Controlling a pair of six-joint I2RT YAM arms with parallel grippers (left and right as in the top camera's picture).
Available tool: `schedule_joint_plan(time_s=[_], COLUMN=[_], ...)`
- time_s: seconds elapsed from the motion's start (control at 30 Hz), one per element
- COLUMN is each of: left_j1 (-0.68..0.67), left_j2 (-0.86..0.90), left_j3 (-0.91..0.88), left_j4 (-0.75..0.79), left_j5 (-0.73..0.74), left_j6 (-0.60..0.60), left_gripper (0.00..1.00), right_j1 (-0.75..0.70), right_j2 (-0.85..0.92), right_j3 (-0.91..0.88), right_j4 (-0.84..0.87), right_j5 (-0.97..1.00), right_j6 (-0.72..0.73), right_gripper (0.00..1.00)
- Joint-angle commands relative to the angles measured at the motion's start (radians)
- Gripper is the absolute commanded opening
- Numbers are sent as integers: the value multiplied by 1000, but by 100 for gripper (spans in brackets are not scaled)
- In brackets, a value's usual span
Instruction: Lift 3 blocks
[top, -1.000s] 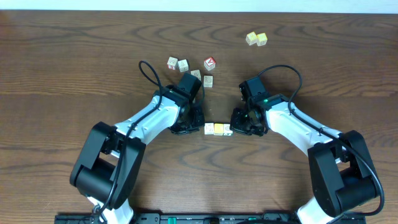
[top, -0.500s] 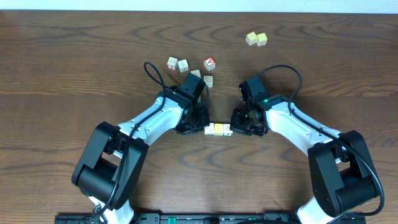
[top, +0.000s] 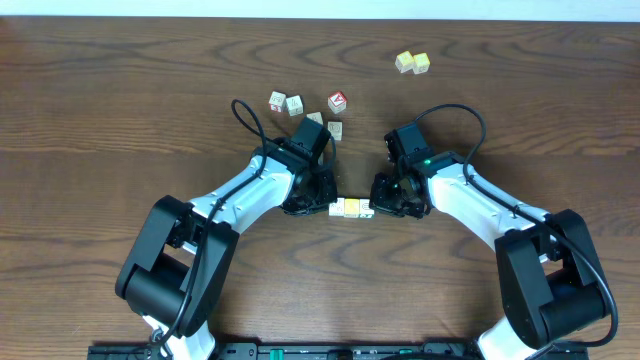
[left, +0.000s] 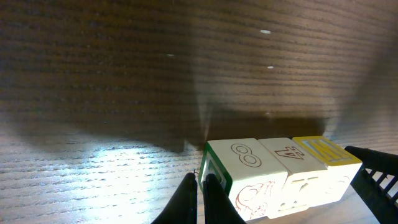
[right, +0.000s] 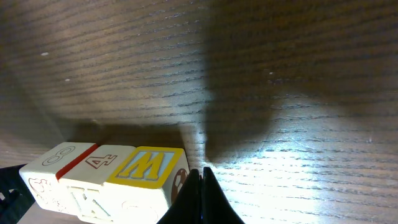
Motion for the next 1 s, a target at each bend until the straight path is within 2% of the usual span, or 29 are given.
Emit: schedule_joint_plan(time_s=[0.0, 0.5, 0.97], left_j1=[-3, -3, -3], left_j2=[10, 9, 5], left_j3=[-6, -6, -6], left_j4=[0, 0, -37], left_j5=[13, 68, 84], left_j6=[-1, 16, 26], left_gripper=[7, 7, 7], right_j1=[12, 45, 35], right_j2=[-24, -24, -25], right_j3=[-6, -5, -3], right_j4=[1, 51, 88], right_j5=[-6, -59, -209], right_j6=[4, 21, 4], right_gripper=[1, 1, 1])
